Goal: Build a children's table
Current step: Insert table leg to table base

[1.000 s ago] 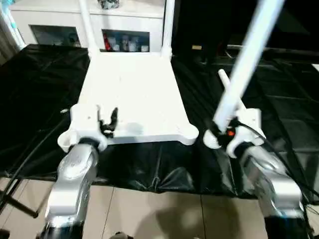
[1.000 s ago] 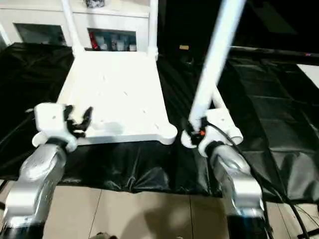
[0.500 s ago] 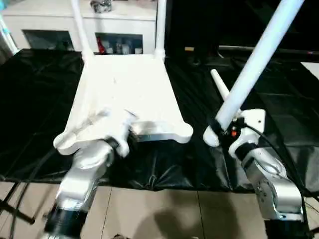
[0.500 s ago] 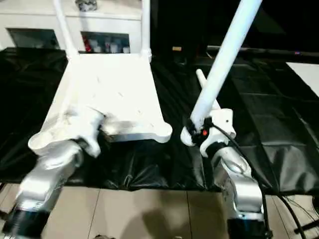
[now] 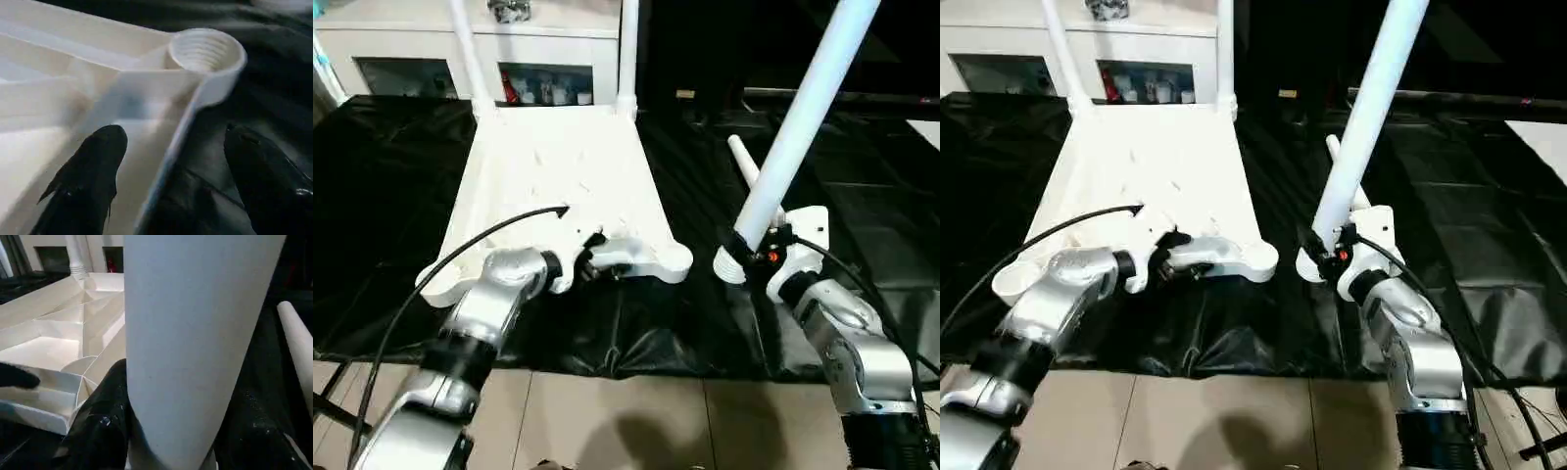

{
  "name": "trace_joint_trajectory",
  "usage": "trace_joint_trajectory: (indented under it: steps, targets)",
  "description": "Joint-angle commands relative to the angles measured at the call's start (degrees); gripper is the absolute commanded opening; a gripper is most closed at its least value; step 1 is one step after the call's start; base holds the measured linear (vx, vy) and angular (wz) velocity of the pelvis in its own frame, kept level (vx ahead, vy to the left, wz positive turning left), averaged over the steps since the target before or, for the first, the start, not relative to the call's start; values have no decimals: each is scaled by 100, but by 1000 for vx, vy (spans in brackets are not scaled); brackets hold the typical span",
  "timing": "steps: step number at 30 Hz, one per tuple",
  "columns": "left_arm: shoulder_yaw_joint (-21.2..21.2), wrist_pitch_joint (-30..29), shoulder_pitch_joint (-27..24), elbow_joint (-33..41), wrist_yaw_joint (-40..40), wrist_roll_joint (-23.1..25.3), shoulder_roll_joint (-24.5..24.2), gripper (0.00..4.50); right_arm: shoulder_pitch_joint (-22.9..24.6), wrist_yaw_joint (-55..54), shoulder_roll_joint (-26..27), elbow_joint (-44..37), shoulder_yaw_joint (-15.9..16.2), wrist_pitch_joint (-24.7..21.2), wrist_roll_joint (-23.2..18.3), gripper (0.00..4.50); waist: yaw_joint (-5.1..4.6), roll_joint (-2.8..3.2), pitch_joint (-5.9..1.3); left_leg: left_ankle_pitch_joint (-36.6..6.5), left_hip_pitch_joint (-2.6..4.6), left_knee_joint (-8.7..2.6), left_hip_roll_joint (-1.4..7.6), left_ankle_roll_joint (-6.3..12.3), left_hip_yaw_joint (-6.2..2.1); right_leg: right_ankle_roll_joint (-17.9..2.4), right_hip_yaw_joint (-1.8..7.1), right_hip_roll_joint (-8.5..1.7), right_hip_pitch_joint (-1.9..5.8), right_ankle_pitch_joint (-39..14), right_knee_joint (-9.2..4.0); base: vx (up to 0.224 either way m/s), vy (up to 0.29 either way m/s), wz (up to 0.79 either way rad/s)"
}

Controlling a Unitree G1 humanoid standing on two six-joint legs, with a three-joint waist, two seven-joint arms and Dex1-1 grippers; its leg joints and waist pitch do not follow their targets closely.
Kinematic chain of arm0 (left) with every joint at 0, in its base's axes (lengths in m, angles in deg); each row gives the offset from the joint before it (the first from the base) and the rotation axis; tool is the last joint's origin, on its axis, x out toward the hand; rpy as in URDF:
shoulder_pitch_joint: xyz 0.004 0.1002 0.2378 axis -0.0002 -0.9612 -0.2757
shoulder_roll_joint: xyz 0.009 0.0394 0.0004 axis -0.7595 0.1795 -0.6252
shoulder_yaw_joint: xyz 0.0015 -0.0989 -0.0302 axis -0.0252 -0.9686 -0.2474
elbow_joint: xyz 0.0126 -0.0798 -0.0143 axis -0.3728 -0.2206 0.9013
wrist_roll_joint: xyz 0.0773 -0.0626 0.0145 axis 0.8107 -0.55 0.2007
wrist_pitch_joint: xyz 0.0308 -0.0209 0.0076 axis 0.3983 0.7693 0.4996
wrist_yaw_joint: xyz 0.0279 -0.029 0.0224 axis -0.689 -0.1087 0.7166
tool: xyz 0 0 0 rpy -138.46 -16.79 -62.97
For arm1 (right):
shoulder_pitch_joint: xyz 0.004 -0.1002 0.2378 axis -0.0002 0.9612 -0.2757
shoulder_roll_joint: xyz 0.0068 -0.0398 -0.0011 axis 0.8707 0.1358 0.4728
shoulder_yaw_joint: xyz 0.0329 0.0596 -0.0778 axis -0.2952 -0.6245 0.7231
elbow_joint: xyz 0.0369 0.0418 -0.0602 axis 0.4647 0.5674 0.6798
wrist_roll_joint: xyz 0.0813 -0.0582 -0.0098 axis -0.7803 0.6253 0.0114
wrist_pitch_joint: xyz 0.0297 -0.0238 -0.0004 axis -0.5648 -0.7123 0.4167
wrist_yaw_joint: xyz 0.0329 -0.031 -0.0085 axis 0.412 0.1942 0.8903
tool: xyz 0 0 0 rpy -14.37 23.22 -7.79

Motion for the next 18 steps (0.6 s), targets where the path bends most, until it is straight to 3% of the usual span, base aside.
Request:
trace_joint_trajectory:
  steps: [1, 5, 8, 10, 13, 18]
  targets:
    - [4, 184, 235, -278, 166, 56, 27, 333, -114, 56, -63, 19, -27, 4, -112, 188, 18, -41, -470, -1165, 167, -366, 162, 122, -101, -1106, 213, -382, 249, -1040, -422, 0, 0, 0]
    - [34, 453, 616, -884, 445, 130, 67, 294, -144, 144, -75, -14, -78, -55, -227, 188, 25, -35, -449, -1267, 181, -367, 180, 167, -101, -1208, 211, -409, 260, -1191, -430, 0, 0, 0]
    - [88, 624, 899, -1290, 626, 209, 63, 288, -156, 254, -116, -56, -76, -86, -293, 188, 19, -3, -429, -1501, 203, -377, 166, 84, -109, -1073, 206, -405, 244, -1674, -497, 0, 0, 0]
    - [110, 633, 1020, -1475, 733, 225, 52, 251, -166, 276, -142, -74, -80, -100, -323, 188, 15, 7, -423, -1575, 212, -387, 179, 37, -117, -1074, 208, -407, 234, -1737, -502, 0, 0, 0]
    - [182, 701, 1139, -1724, 871, 320, 27, 250, -165, 301, -162, -100, -92, -125, -340, 188, 10, -6, -431, -1611, 205, -383, 174, 22, -118, -1102, 206, -405, 243, -1729, -500, 0, 0, 0]
    - [176, 871, 1281, -2055, 918, 403, 46, 201, -149, 333, -186, -120, -73, -137, -376, 188, 13, 7, -448, -1548, 205, -378, 182, 58, -122, -1187, 199, -409, 254, -1561, -486, 0, 0, 0]
